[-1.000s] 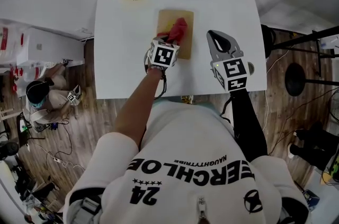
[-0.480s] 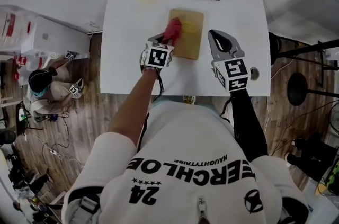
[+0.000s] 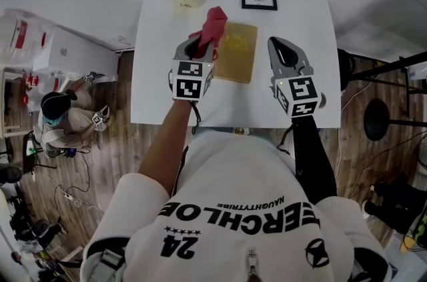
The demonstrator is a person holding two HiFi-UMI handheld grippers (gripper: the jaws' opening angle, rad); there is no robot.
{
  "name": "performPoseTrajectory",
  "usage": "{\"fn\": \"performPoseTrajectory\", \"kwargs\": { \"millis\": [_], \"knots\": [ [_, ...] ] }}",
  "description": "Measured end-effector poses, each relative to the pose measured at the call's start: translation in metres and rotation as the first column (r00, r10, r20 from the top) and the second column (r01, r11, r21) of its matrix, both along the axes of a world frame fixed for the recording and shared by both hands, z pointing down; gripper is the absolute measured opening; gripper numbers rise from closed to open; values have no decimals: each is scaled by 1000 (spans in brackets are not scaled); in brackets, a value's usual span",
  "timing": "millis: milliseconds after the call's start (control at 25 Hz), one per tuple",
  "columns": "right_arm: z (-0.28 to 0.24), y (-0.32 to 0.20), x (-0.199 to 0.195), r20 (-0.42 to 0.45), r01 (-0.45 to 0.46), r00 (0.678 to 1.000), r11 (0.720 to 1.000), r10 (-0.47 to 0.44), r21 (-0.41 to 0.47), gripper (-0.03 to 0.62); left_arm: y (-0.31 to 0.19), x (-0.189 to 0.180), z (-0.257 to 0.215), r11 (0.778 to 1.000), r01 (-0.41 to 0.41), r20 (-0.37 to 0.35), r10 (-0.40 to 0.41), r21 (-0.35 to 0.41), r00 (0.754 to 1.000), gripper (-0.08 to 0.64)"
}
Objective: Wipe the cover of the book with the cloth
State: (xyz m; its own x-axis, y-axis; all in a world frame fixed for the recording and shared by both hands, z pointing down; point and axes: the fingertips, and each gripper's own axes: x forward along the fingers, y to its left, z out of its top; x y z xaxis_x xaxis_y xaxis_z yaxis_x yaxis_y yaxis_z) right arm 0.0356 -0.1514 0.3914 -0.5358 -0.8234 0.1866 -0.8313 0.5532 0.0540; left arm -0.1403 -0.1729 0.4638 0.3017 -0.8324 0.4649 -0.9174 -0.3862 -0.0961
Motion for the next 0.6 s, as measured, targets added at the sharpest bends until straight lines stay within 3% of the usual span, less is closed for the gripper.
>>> {"fn": "performPoseTrajectory", "kwargs": {
  "millis": [200, 440, 600],
  "knots": [
    [-16, -3, 0, 28, -10, 1000, 999, 9, 39, -2, -3, 9, -62, 989, -22, -45, 29, 149, 999, 152],
    [-32, -2, 6, 6, -32, 999, 994, 31, 103, -2, 4, 14, -128, 943, -17, -105, 55, 332, 993, 152],
    [-40, -3, 9, 21, -42, 999, 992, 40, 118, -2, 10, 11, -142, 924, -3, -111, 49, 381, 993, 152]
  ]
}}
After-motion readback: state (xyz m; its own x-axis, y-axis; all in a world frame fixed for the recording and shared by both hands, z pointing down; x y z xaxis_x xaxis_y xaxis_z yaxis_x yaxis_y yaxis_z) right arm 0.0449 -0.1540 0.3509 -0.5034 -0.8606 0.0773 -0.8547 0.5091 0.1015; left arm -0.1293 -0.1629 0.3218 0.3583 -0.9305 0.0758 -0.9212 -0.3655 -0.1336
